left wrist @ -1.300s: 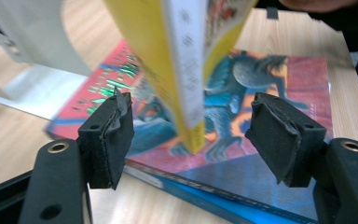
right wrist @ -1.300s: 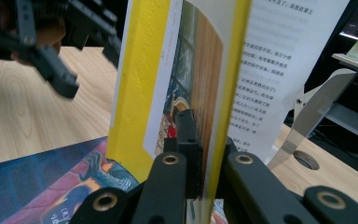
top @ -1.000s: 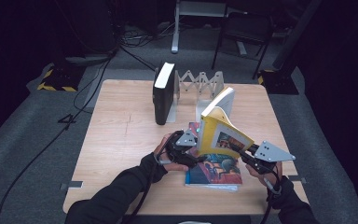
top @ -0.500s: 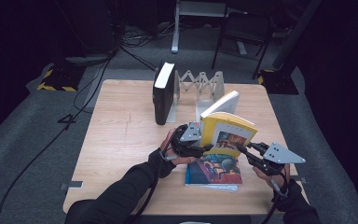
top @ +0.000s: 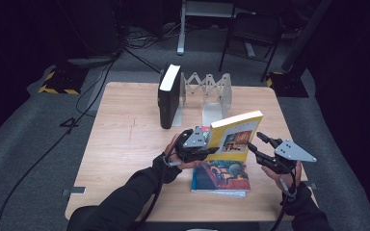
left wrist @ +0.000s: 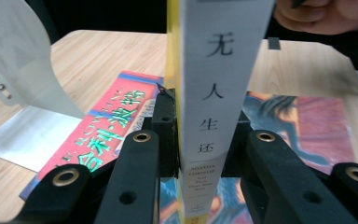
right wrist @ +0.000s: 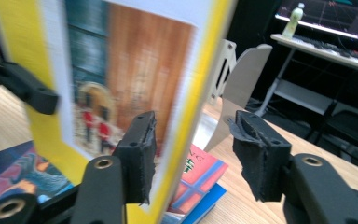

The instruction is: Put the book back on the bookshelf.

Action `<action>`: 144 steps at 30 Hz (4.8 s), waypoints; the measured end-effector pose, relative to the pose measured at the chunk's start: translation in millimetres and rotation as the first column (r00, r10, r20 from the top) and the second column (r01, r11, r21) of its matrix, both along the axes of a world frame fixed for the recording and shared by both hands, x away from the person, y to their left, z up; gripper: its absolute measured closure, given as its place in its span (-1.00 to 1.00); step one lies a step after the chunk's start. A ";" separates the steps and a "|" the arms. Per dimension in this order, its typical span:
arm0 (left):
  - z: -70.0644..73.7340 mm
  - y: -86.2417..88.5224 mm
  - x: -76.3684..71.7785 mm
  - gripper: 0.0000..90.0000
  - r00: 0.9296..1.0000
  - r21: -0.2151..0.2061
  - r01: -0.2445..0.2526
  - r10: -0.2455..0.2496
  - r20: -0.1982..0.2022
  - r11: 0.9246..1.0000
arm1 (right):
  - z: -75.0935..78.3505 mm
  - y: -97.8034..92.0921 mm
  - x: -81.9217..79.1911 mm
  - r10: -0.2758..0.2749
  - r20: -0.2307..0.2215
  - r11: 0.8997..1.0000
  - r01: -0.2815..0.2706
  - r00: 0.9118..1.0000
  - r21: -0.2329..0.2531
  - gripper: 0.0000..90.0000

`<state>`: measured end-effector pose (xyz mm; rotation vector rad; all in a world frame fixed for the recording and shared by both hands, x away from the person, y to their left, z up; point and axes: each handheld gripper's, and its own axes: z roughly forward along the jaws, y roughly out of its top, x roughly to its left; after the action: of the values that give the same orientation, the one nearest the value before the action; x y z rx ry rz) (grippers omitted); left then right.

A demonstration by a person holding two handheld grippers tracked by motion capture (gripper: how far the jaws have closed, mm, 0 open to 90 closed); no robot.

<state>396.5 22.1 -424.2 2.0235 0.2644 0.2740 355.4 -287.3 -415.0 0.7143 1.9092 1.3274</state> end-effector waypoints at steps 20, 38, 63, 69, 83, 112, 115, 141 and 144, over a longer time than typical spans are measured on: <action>7.6 7.1 -13.5 0.48 0.999 -0.026 0.020 -0.019 0.036 0.999 | -3.4 27.4 5.7 0.132 -0.046 0.990 -0.134 0.990 -0.043 0.05; 19.8 -6.6 -14.3 0.66 0.991 -0.054 -0.098 0.102 0.087 0.994 | -3.7 32.1 9.2 0.114 -0.052 0.992 -0.117 0.992 -0.046 -0.05; 13.8 72.4 31.3 0.67 0.825 -0.124 -0.552 0.562 0.064 0.824 | -22.1 -12.9 11.8 0.002 -0.141 0.999 -0.008 0.990 -0.039 -0.11; 6.6 78.7 34.5 0.67 0.758 -0.105 -0.646 0.652 0.029 0.756 | -28.7 -9.7 12.2 0.005 -0.159 0.998 -0.016 0.987 -0.065 -0.11; -6.9 82.5 39.3 0.67 0.661 -0.077 -0.749 0.750 -0.016 0.658 | -32.0 -5.7 11.9 0.017 -0.160 0.995 -0.031 0.987 -0.090 -0.11; -30.4 43.2 64.9 0.66 0.513 -0.129 -0.852 0.859 -0.010 0.507 | -34.4 -3.3 13.2 0.018 -0.176 0.994 -0.035 0.984 -0.099 -0.13; -30.7 42.3 66.1 0.65 0.512 -0.135 -0.852 0.859 -0.013 0.506 | -34.7 -3.4 13.7 0.018 -0.179 0.994 -0.036 0.984 -0.100 -0.13; -46.6 57.6 48.7 0.22 0.558 -0.145 -0.828 0.821 -0.120 0.542 | -35.0 -3.6 13.9 0.028 -0.194 0.994 -0.048 0.981 -0.102 -0.16; -49.5 63.7 44.2 0.22 0.566 -0.143 -0.824 0.813 -0.136 0.549 | -34.9 -3.3 13.5 0.030 -0.195 0.993 -0.051 0.980 -0.104 -0.17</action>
<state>440.7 85.8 -473.8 1.5713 1.2537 0.7495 368.9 -290.6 -449.9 0.7770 2.1425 1.2051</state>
